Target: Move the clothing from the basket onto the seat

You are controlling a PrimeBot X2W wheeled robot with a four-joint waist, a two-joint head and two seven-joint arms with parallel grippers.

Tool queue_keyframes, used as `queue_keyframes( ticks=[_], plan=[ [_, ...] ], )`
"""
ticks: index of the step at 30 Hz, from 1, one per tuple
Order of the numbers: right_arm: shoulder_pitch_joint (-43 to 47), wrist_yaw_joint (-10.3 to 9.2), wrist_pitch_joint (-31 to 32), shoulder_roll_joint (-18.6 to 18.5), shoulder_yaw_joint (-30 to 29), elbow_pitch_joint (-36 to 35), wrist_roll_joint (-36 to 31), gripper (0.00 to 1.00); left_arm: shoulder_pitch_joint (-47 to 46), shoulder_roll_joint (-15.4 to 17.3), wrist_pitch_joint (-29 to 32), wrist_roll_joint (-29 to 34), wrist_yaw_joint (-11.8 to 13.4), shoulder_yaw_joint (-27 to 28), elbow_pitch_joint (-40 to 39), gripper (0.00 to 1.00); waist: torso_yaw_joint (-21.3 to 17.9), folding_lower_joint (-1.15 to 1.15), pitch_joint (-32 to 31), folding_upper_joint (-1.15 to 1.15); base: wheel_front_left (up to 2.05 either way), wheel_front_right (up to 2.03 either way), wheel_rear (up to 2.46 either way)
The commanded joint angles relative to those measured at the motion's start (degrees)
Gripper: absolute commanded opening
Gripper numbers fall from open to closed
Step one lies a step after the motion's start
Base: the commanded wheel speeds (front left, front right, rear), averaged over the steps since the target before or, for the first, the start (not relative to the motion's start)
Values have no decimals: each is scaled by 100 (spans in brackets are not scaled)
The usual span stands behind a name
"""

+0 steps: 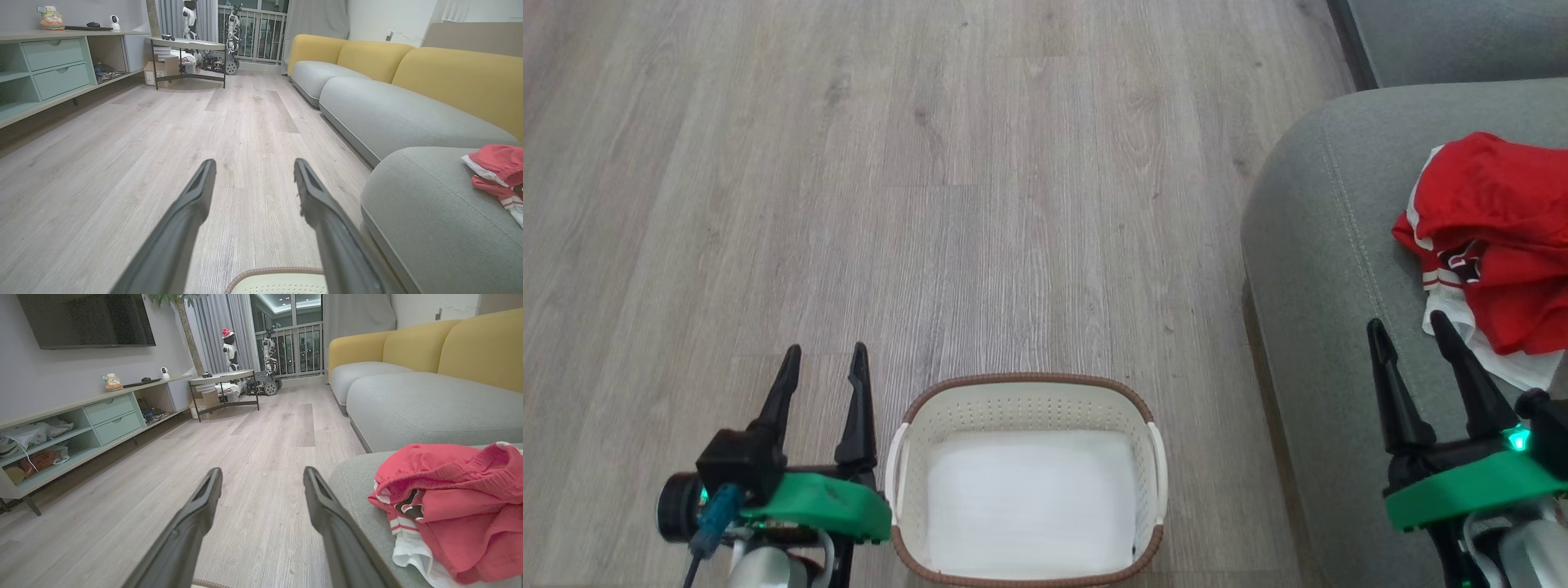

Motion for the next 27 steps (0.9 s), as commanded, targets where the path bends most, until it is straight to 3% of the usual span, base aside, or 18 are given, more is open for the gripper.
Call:
queue_keyframes(
  ticks=[1, 9, 10, 15, 27],
  plan=[
    [-154, -1, -53, -147, 108, -161, -5, 100, -190, -4, -71, 76, -36, 236, -156, 100, -3, 0, -2, 0, 0, 0, 0],
    [-181, -1, -53, -152, 177, -88, 39, 100, -185, -39, -71, 29, -150, 326, -18, 100, -41, 0, -5, 0, 0, 0, 0],
    [-3, 0, 0, -1, 91, 81, 11, 0, 0, -27, 0, 3, -145, 143, 149, 0, -42, 0, -6, 0, 0, 0, 0],
    [106, 0, 17, 116, 206, 470, 45, 0, 150, -31, 24, -42, -160, 129, 549, 0, -47, 0, -9, 0, 0, 0, 0],
    [22, 0, 199, 218, 106, 532, 704, 0, 84, -18, 207, -833, -250, 259, 557, 0, -54, 0, -23, 0, 0, 0, 0]
  ],
)
